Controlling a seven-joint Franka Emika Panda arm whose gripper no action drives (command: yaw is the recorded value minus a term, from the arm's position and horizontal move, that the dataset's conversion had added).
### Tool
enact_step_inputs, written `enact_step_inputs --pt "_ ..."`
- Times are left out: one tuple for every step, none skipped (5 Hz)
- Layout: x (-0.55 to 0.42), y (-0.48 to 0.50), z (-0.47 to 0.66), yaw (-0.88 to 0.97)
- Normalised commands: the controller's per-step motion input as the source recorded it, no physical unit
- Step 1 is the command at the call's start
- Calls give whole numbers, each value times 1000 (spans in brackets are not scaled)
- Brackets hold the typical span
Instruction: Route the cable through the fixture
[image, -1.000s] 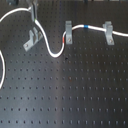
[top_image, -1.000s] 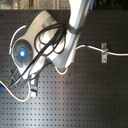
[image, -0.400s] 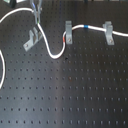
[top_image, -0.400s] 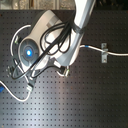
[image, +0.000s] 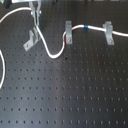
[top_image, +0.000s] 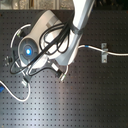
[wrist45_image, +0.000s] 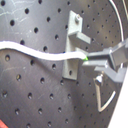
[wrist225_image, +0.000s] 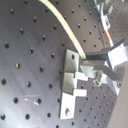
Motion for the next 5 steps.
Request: enact_step_inputs --pt "-4 75 184 957" --pt "3 73 167 957" --pt "12 89 139 946" --pt "57 231 68 848" --pt "117 352 92 649"
